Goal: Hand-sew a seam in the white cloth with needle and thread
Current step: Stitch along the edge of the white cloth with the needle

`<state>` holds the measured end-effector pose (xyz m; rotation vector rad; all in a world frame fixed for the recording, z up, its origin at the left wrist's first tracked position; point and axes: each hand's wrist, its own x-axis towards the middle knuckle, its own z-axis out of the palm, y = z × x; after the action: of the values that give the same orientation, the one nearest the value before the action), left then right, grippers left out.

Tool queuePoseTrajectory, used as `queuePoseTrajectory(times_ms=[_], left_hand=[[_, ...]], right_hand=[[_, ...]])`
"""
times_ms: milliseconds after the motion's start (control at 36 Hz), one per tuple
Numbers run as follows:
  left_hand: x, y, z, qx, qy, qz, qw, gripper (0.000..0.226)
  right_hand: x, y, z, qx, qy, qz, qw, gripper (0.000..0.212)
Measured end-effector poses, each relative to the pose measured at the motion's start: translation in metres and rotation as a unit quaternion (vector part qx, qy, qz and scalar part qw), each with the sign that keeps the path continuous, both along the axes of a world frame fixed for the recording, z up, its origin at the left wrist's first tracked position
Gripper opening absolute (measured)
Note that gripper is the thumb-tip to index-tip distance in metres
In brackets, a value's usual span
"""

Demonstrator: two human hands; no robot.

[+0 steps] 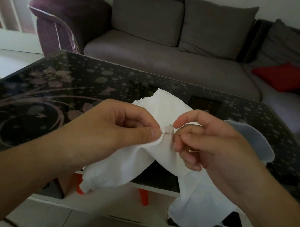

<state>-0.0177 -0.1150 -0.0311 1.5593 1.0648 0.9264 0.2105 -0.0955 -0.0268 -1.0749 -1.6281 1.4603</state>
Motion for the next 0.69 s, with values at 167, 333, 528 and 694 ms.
queuePoseTrajectory(times_ms=[167,333,528,694], left_hand=[[-0.001,-0.001,-0.001,-0.002,-0.001,-0.004,1.0,0.012],[0.0,-0.001,-0.004,-0.009,-0.01,-0.014,1.0,0.012],[0.005,0.0,-0.006,-0.014,-0.038,-0.031,0.999,0.011],[0.002,0.0,-0.006,-0.021,-0.026,-0.002,0.999,0.012]], right_hand=[[-0.001,0.0,-0.004,-0.002,0.029,-0.021,0.999,0.025],[-0.007,-0.004,-0.006,-0.015,0.076,-0.017,0.997,0.024],[-0.012,-0.01,-0.003,0.011,0.077,-0.005,0.997,0.02],[-0.007,-0.009,-0.003,0.047,0.02,-0.036,0.998,0.018]])
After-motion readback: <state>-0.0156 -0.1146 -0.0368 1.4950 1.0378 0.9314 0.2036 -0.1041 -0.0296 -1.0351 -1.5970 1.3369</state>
